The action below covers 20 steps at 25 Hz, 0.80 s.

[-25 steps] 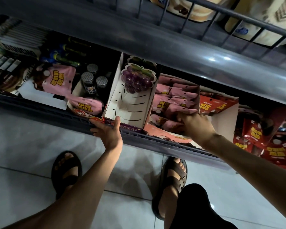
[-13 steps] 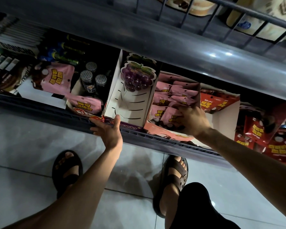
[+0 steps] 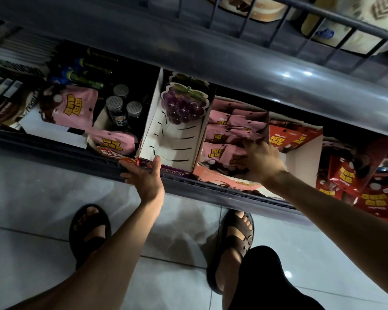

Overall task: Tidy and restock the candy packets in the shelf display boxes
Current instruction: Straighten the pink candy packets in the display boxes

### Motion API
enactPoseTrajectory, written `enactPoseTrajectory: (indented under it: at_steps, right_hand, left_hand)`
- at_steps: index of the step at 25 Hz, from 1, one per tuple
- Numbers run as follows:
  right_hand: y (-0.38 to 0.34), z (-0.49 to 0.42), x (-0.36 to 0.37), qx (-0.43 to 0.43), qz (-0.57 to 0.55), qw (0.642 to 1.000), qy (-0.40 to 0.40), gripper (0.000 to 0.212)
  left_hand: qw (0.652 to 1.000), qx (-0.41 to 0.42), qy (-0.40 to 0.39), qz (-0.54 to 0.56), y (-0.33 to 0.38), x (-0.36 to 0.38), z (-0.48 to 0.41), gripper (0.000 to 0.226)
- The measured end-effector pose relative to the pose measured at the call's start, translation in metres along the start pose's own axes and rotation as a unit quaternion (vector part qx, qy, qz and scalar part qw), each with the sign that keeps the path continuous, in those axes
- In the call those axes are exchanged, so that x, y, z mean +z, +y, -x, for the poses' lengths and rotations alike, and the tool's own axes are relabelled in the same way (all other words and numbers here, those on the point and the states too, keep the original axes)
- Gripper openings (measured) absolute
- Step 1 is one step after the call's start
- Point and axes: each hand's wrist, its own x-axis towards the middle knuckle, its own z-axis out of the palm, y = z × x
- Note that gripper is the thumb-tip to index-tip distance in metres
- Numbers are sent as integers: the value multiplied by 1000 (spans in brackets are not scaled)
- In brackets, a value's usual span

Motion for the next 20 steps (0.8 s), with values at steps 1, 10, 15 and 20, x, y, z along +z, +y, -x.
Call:
enactPoseTrajectory:
  at_steps: [1, 10, 15, 20]
  right_hand:
    - [1, 1, 1, 0, 6, 1000, 2, 56]
    - [14, 11, 3, -6, -32, 998, 62, 37]
    - [4, 24, -16, -39, -102, 992, 69, 48]
    - [-39, 11, -50, -150, -170, 968, 104, 20]
  left_hand:
    - [1000, 1, 1, 0, 0, 0, 0, 99]
    - [1000, 5, -6, -3, -2, -1, -1, 101]
    - [1000, 9, -11, 19, -1, -6, 5, 106]
    - [998, 41, 11, 39, -2, -16, 6, 115]
